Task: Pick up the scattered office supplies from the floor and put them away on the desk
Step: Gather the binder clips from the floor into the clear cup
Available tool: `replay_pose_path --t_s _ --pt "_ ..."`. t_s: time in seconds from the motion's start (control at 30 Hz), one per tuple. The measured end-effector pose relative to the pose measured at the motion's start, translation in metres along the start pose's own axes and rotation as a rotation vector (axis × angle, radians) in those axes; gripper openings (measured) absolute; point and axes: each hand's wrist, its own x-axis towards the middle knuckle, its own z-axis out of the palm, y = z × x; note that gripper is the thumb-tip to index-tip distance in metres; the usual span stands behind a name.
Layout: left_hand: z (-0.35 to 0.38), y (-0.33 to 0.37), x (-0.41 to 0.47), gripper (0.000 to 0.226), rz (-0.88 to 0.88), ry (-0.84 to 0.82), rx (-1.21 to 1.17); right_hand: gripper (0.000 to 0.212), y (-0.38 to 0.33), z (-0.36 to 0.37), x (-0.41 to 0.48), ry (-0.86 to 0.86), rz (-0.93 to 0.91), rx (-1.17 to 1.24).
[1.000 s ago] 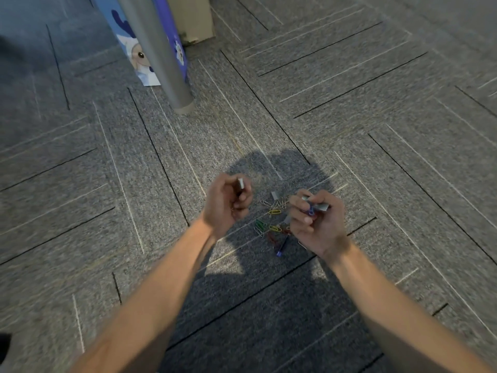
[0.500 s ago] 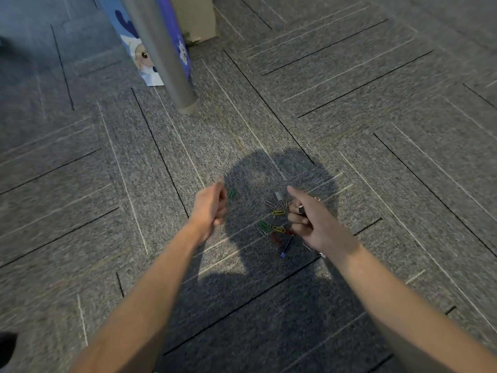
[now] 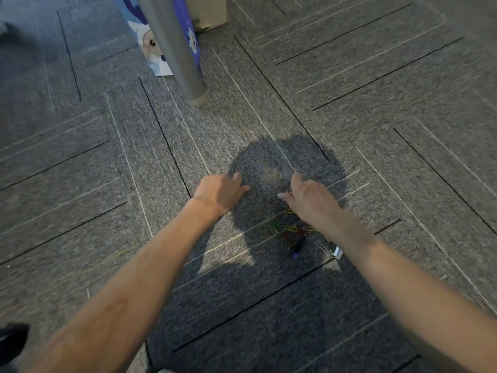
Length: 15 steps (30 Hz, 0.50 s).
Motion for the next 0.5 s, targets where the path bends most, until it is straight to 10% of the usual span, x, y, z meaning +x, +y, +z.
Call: replay_pose_path --t_s 0.2,0.33,0.5 --pt "0.006 0.0 0.001 0.026 0.005 -0.018 -0.214 0.033 0.004 -0.002 -0.002 -0.045 0.105 0.613" --pt "0.005 0.016 -0.006 0.026 -0.147 0.016 -1.132 0.027 0.013 -0.016 -0.018 -0.184 0.195 1.793" --pt "-0.008 0.044 -0.025 0.026 -0.12 -0.004 -2.108 0.021 0.022 -0.018 -0.032 -0.249 0.031 2.238"
